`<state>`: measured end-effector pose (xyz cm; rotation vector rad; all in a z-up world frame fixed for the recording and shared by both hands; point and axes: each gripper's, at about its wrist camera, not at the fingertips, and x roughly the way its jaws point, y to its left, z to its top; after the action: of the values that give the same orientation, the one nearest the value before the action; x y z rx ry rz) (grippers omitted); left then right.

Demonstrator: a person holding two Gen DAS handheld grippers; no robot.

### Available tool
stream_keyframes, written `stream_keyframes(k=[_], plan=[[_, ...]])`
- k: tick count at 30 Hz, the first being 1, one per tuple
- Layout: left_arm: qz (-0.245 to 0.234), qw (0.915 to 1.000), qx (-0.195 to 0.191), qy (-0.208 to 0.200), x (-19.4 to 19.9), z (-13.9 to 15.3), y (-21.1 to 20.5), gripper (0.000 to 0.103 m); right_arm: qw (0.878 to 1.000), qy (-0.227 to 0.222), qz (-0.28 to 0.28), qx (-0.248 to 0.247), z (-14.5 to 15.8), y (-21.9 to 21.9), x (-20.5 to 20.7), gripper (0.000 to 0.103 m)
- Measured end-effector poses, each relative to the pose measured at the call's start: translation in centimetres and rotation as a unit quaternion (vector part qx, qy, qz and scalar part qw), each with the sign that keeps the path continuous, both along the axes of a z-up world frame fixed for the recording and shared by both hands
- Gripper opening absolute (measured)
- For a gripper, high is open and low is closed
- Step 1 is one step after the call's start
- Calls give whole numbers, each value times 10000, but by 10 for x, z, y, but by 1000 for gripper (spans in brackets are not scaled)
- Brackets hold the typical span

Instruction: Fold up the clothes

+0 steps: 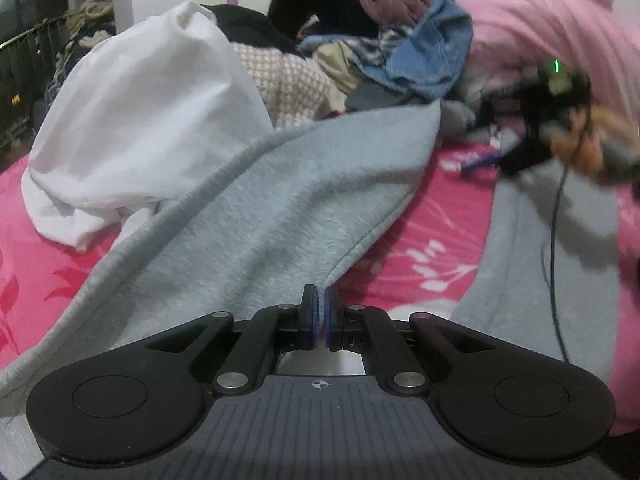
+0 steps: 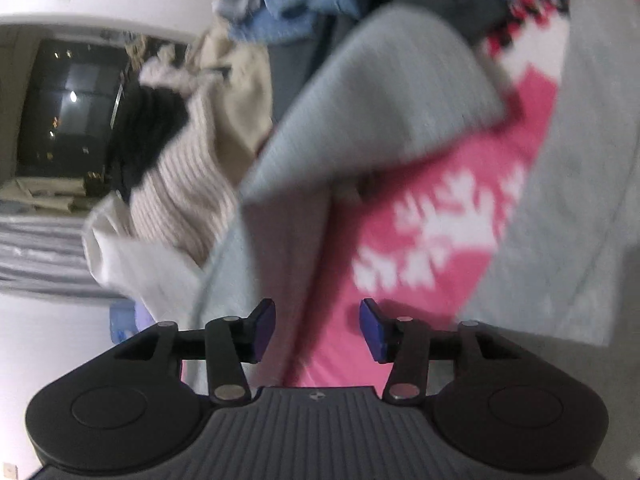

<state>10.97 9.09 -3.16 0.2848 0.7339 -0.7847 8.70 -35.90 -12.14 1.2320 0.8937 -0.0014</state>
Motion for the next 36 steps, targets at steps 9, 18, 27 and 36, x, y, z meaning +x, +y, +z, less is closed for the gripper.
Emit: stream_keyframes(k=[9, 18, 27, 36], plan=[[378, 9971, -641, 163, 5, 25, 27, 2, 9967, -583, -435, 353, -20, 22, 13, 21], [-19, 9991, -363, 207, 9, 11, 13, 1, 9759, -1512, 146, -1565, 83, 21, 22, 2], [-563, 9946, 437, 750, 6, -44, -13, 2, 9531, 34, 1079, -2828, 44, 24, 13, 2], [-442, 9947, 650, 670, -9, -43, -17, 34, 9423, 478, 926, -3180, 40, 9, 2, 21]])
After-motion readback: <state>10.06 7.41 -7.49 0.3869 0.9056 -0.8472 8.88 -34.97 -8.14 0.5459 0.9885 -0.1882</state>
